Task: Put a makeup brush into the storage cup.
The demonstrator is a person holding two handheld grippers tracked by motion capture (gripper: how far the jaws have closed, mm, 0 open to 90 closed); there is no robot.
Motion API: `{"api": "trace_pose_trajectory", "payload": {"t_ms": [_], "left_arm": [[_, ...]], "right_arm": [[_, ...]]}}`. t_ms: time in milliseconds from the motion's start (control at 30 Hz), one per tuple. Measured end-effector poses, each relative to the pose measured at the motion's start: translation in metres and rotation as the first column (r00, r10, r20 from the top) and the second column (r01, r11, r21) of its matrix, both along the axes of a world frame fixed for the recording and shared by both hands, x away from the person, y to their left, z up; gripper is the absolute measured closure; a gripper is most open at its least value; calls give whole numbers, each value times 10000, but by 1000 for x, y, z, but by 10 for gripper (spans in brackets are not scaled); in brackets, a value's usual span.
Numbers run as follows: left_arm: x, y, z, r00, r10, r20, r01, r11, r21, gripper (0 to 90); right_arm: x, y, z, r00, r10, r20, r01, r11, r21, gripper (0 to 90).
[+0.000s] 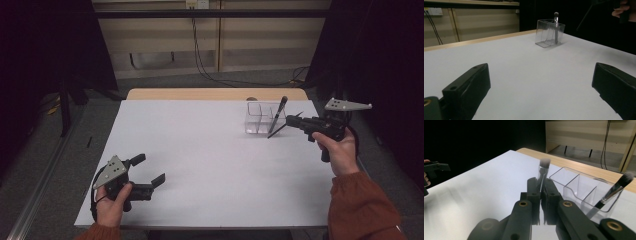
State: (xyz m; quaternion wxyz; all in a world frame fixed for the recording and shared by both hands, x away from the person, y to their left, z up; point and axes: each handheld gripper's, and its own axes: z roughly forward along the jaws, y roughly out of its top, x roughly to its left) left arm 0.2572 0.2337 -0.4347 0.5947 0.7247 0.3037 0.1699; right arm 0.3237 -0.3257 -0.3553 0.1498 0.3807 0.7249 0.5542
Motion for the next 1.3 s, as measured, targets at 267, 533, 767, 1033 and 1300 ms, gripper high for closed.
{"api": "trace_pose_trajectory", "payload": {"t_ms": [267, 533, 767, 1033, 1300], "left_arm": [[0, 0, 0, 10000, 2, 25, -2, 10000, 29, 19], [1, 2, 0, 9999, 86, 117, -87, 9999, 91, 20], [1, 2, -1, 10000, 11, -15, -11, 10000, 44, 20], [3, 4, -2, 9999, 101, -37, -101, 9999, 108, 20], [3, 4, -3, 9998, 167, -47, -166, 9998, 139, 22]], "right_arm": [[13, -6, 11, 9992, -368, -144, 364, 9990, -258, 860], [25, -13, 18, 9977, -680, 22, 680, 9965, -476, 860], [38, -18, 24, 9936, -1128, 11, 1125, 9901, -839, 860], [57, -20, 26, 9876, -1564, -97, 1546, 9825, -1036, 860], [73, -16, 18, 9817, -1873, -345, 1801, 9719, -1513, 859]]}}
